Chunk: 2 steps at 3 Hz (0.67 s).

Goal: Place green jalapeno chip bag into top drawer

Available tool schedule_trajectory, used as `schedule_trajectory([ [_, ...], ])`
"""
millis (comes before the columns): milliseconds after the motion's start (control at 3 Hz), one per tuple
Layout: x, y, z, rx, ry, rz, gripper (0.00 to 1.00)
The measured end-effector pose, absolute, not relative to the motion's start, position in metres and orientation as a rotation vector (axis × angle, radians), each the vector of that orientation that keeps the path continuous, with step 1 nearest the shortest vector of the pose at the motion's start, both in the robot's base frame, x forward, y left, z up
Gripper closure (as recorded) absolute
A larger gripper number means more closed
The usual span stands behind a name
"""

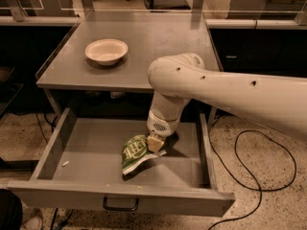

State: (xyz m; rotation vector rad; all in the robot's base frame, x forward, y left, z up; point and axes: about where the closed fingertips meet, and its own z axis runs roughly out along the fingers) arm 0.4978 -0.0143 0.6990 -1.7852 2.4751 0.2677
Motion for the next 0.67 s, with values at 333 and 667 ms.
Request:
schedule_trajectory([
  [333,0.4975,-0.0118,0.6871,-1.78,2.489,0.301,1.0],
  [667,0.4968,-0.0086,0.6774,-1.776,2.497,0.334,1.0],
])
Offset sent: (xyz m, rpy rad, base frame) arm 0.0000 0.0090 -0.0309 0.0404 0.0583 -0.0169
